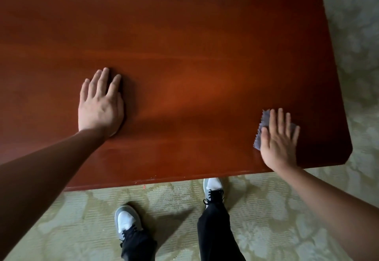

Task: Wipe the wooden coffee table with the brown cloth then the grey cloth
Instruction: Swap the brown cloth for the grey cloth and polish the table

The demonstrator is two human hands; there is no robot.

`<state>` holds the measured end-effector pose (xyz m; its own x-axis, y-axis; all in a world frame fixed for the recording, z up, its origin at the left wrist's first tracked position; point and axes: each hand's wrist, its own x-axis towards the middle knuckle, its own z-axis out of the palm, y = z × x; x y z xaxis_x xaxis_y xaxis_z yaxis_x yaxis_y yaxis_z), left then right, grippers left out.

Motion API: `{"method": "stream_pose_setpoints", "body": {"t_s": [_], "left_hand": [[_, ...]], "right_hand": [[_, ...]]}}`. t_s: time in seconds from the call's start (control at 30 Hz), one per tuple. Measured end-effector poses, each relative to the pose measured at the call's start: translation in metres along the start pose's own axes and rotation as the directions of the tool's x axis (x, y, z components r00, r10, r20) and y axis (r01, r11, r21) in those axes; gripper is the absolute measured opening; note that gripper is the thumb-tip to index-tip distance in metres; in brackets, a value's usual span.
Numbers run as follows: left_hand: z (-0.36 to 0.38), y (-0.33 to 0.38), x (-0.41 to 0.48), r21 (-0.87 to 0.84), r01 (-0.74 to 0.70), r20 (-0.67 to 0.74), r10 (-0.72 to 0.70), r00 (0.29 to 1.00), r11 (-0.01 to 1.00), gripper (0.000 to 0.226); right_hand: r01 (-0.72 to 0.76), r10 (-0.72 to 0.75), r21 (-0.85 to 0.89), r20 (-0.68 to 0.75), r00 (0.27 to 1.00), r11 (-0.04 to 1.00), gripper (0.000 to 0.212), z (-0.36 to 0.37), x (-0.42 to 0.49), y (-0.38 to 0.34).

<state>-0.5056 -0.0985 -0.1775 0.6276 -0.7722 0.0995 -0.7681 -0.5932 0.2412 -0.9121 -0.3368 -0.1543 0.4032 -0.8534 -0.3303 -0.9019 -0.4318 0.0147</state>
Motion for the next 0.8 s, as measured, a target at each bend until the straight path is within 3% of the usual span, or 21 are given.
{"method": "stream_pose_setpoints", "body": {"t_s": [0.07, 0.2, 0.37, 0.47, 0.6, 0.8], "left_hand": [[-0.001, 0.001, 0.000, -0.001, 0.009, 0.019, -0.009, 1.000, 1.000, 0.056], [-0.004, 0.019, -0.008, -0.011, -0.003, 0.076, 0.004, 0.997, 1.000, 0.058], [0.000, 0.082, -0.009, -0.056, -0.062, 0.056, 0.065, 0.996, 0.996, 0.052], [0.004, 0.134, 0.000, -0.083, -0.137, 0.100, 0.145, 0.984, 0.987, 0.054], [0.019, 0.193, 0.010, -0.073, -0.243, 0.166, 0.252, 0.954, 0.967, 0.052], [0.047, 0.282, 0.002, -0.090, -0.348, 0.232, 0.360, 0.904, 0.933, 0.055]], "right_hand": [[0.032, -0.032, -0.002, -0.015, 0.999, 0.999, 0.075, 0.005, -0.011, -0.037], [0.285, -0.286, -0.023, -0.038, 0.957, 0.958, 0.070, 0.014, -0.031, -0.132], [0.557, -0.559, -0.066, -0.015, 0.829, 0.828, 0.066, 0.019, -0.047, -0.187], [0.628, -0.631, -0.082, -0.023, 0.775, 0.774, 0.063, 0.021, -0.042, -0.152], [0.608, -0.614, -0.101, -0.038, 0.789, 0.788, 0.064, 0.017, -0.026, -0.074], [0.416, -0.419, -0.108, -0.006, 0.908, 0.903, 0.063, 0.010, 0.009, 0.108]]}}
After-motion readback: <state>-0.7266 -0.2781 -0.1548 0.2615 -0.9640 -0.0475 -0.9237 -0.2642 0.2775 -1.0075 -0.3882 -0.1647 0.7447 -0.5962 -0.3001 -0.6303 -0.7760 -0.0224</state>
